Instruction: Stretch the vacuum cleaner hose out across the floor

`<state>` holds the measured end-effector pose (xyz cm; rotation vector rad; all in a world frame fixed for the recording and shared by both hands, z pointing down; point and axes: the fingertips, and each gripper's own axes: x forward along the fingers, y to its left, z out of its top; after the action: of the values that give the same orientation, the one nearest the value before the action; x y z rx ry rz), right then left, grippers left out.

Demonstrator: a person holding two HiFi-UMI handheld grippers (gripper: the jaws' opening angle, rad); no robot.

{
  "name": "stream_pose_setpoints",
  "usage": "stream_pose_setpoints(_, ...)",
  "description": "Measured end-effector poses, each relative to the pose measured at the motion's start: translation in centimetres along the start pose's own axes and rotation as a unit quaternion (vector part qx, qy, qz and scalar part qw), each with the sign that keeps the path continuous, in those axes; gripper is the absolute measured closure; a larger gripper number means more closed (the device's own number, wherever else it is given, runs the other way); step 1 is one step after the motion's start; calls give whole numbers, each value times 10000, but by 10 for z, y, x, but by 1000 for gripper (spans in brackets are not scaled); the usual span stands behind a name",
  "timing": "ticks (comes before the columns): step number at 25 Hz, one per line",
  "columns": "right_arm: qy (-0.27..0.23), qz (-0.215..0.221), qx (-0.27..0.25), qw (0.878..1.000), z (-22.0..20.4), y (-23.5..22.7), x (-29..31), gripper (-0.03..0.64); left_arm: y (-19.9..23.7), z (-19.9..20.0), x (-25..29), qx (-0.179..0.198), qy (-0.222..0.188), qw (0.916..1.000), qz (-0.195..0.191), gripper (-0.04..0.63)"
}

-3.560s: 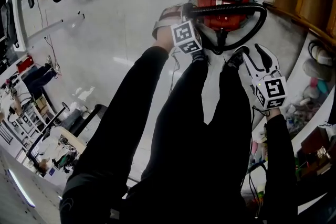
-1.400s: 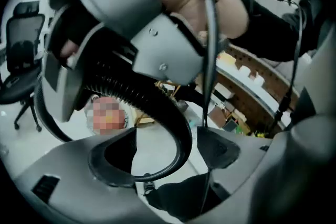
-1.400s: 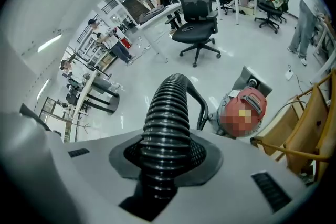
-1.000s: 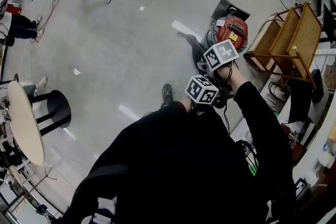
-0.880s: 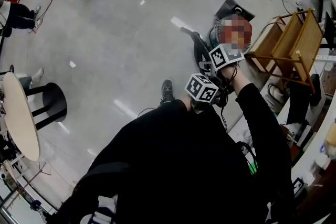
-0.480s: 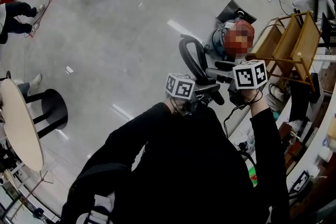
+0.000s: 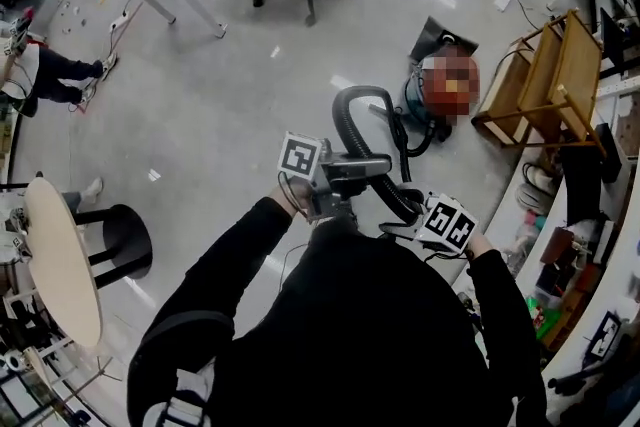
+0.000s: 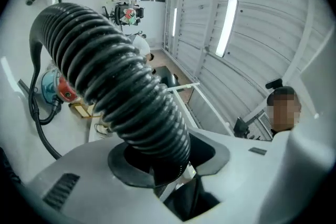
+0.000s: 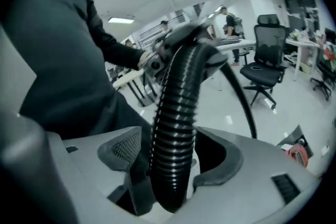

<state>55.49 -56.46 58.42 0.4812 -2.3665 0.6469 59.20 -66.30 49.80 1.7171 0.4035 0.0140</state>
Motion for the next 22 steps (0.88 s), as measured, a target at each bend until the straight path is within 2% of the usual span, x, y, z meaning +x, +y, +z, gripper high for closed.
stream_pose_setpoints(2, 507, 126, -629, 9967, -27, 30, 12, 321, -17, -9, 13, 65, 25, 9998, -176, 416)
stream_pose_setpoints(4, 572, 87, -872, 9945, -45, 53, 15, 448, -24, -24, 31, 240, 72, 9997, -40, 413)
stream_pose_setpoints(5, 426, 98, -744, 9963, -49, 63, 13, 453, -19, -33, 38, 344, 67, 9991, 233, 412)
stream_pose_setpoints(6, 209, 152, -517, 9983, -50, 73, 11, 459, -10, -44, 43, 438, 40, 9971, 617, 376)
stream_pose_setpoints(8, -224, 309, 28, 9993, -53, 91, 5, 466, 12, -71, 50, 576, 65, 9884, 1407, 267)
stream_pose_setpoints(10, -623, 331, 607, 9957, -57, 96, 3, 468, 25, -107, 56, 705, 327, 9788, 1896, 244)
stream_pose_setpoints(14, -1584, 304, 1714, 9719, -49, 91, -5, 480, 20, -179, 47, 1057, 861, 9627, 2338, 236)
stream_pose_setpoints(17, -1996, 342, 2121, 9560, -37, 93, -19, 482, 10, -214, 21, 1202, 985, 9587, 2384, 236)
stream_pose_setpoints(18, -2139, 381, 2252, 9498, -31, 94, -24, 482, 9, -225, 12, 1285, 1106, 9550, 2433, 236)
stream_pose_setpoints(19, -2302, 444, 2414, 9417, -24, 95, -27, 482, 11, -237, 3, 1425, 1293, 9485, 2518, 238)
stream_pose_setpoints(20, -2473, 510, 2591, 9323, -16, 97, -30, 482, 14, -249, -5, 1640, 1542, 9385, 2618, 236)
stream_pose_setpoints(22, -2778, 549, 2918, 9136, 3, 96, -31, 482, 22, -273, -16, 2260, 2153, 9087, 2772, 236)
